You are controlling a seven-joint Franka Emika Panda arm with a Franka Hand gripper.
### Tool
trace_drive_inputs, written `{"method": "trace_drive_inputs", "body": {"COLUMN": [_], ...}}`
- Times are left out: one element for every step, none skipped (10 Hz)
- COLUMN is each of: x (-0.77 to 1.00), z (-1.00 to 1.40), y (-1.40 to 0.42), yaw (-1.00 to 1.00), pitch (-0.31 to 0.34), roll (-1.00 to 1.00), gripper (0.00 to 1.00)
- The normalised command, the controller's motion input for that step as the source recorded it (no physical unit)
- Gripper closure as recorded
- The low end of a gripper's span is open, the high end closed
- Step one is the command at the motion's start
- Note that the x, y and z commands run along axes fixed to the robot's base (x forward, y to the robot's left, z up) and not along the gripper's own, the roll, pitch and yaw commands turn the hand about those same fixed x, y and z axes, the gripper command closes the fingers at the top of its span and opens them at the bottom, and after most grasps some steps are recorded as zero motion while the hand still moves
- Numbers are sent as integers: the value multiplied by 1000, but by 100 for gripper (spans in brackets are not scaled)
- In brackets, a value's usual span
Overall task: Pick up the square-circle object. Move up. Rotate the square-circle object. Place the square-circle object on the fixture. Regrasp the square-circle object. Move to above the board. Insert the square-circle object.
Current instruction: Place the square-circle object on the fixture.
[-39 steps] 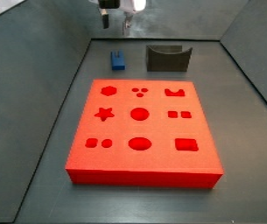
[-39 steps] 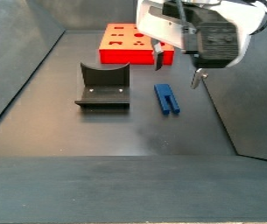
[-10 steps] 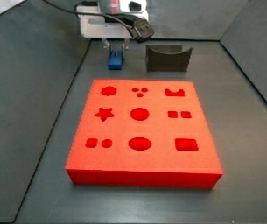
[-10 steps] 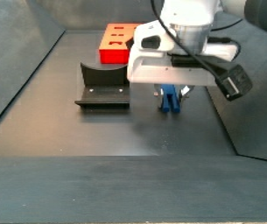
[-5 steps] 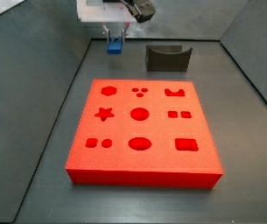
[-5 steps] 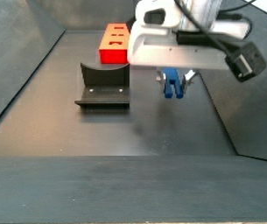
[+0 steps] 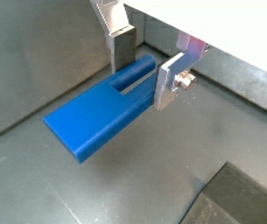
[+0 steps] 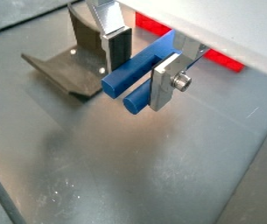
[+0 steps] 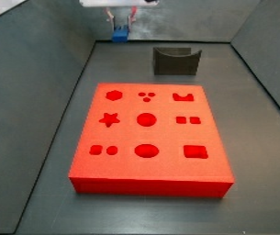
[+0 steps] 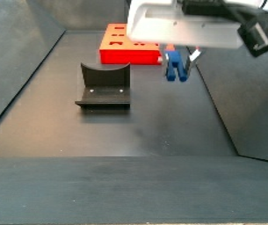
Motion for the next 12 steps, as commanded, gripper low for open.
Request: {"method": "trace_drive_inputs", "body": {"x": [-28, -32, -34, -31, -21, -19, -9, -5, 1000, 1000, 1000, 1000], "z": [1000, 1000, 993, 862, 683, 593, 408, 266, -218, -249, -234, -190], "y": [-1, -2, -4, -5, -3, 2, 2, 6, 9, 7, 6, 9], "yaw": [8, 12, 20, 28, 29, 29, 28, 27, -153, -144, -98, -72], "pitch": [69, 73, 79, 84, 83, 87, 93, 97, -167, -160, -120, -61], "roll": [104, 113, 127, 134, 126, 123, 112, 104, 261, 252, 205, 165], "gripper": [100, 100, 100, 100, 100, 100, 100, 100, 100, 100, 100, 100]}}
